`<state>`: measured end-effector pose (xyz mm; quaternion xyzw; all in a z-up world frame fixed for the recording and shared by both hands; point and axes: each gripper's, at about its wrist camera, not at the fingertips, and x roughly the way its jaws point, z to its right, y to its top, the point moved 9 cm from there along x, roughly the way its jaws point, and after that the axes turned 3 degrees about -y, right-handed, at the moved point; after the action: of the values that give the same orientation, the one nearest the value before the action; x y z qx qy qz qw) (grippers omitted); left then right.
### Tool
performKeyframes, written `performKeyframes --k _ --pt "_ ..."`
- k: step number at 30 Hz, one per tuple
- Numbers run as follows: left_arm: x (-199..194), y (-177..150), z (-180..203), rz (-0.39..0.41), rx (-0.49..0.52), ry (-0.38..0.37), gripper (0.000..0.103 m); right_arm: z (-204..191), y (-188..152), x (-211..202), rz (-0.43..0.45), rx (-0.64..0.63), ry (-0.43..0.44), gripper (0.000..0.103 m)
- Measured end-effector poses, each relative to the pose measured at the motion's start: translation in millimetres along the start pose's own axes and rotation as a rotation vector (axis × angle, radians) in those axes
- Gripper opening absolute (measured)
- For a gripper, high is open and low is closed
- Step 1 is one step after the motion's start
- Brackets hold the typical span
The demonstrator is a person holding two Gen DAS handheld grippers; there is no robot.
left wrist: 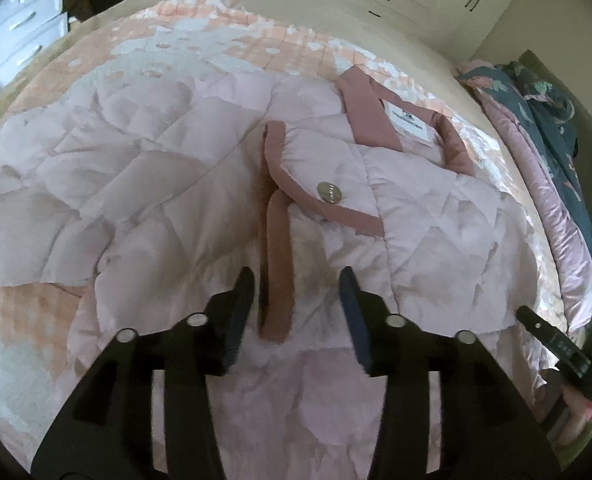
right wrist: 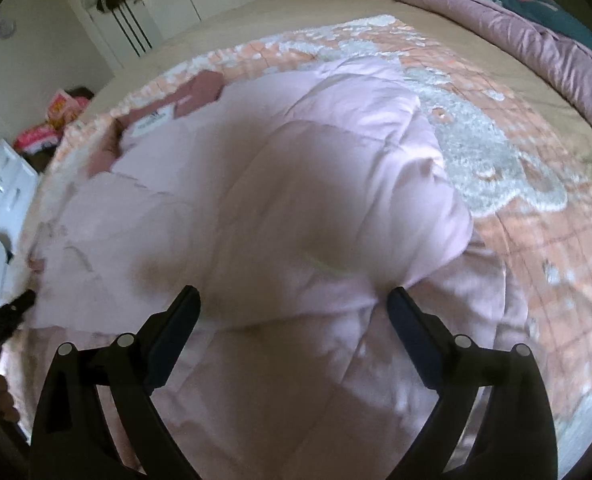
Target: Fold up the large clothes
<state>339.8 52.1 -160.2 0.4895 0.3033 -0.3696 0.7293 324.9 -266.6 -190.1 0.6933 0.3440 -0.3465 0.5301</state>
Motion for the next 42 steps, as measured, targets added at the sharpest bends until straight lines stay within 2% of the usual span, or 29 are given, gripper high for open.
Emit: performKeyframes --k 4,9,11,15,17,22,42 --pt "-11 -5 9 0.008 0.037 0.004 0.041 -3 -7 -17 0.024 0.017 0.014 0.096" --pt "-26 -11 16 0.019 0.053 -0.006 0.054 -11 -11 -40 0.065 0.014 0.028 0.098" --pt "-34 -14 19 0.026 0.066 -0.006 0.062 -14 -12 -49 0.079 0.019 0.031 0.099" --pt "-46 -20 21 0.03 0.072 -0.007 0.071 -22 -17 -61 0.089 0.015 0.046 0.099" --pt "-52 -22 22 0.033 0.076 -0.009 0.083 -27 -19 -69 0.102 0.004 0.048 0.099" --pt "-69 -28 23 0.053 0.075 -0.02 0.092 -39 -26 -86 0.117 0.0 0.065 0.099" --pt "-113 -42 -9 0.088 0.029 -0.018 0.094 -91 -28 -136 0.177 -0.08 0.115 0.099"
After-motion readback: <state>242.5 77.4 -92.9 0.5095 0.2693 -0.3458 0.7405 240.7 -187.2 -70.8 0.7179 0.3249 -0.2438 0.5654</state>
